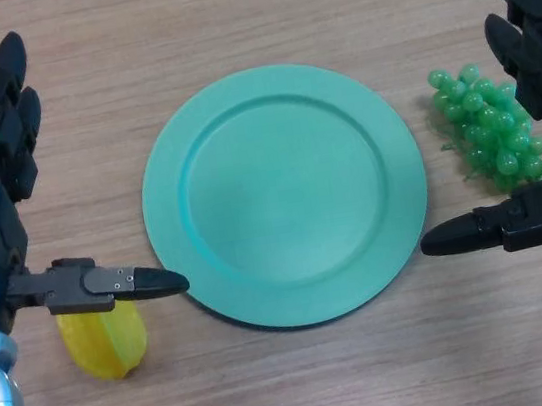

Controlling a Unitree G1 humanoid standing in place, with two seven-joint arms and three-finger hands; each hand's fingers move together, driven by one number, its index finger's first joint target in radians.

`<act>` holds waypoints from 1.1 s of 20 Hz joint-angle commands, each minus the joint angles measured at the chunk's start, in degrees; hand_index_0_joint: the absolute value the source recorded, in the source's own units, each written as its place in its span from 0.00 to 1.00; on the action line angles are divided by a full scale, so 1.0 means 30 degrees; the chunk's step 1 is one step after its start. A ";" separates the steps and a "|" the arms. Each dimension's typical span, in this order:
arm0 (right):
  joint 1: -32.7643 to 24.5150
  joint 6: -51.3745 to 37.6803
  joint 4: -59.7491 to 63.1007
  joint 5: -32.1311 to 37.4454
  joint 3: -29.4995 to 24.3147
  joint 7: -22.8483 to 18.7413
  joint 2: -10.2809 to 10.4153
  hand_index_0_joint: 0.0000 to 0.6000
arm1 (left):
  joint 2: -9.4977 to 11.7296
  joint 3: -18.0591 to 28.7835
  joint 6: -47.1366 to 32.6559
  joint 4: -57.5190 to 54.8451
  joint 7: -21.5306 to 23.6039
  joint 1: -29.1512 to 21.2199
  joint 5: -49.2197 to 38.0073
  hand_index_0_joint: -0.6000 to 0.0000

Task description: Pick up the yellow starfruit and place it on the plate

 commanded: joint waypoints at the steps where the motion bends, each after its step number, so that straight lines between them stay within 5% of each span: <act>1: -0.0467 -0.1981 -0.1170 0.0753 -0.1285 -0.0182 -0.0479 0.00 | 0.0622 0.1289 -0.2022 -0.0910 0.0302 -0.0599 -0.0312 1.00; 8: -0.0866 -0.1620 -0.1202 0.0345 -0.1111 -0.0070 -0.0604 0.00 | 0.0703 0.1358 -0.1479 -0.1747 0.0046 -0.0606 -0.0087 1.00; 14: -0.1305 -0.1635 -0.0579 0.0473 -0.1019 0.0029 -0.0564 0.00 | 0.1046 0.3737 -0.0246 -0.3613 -0.2887 0.1208 0.1943 1.00; 18: -0.1735 -0.2113 0.0328 0.0012 -0.0684 0.0064 -0.0612 0.00 | 0.0524 0.5066 -0.1862 -0.2751 -0.4484 0.2613 0.3090 1.00; 22: -0.2097 -0.2552 0.1214 0.0071 -0.0302 0.0027 -0.0412 0.00 | 0.0893 0.6515 -0.5283 0.0060 -0.5209 0.2981 0.4370 1.00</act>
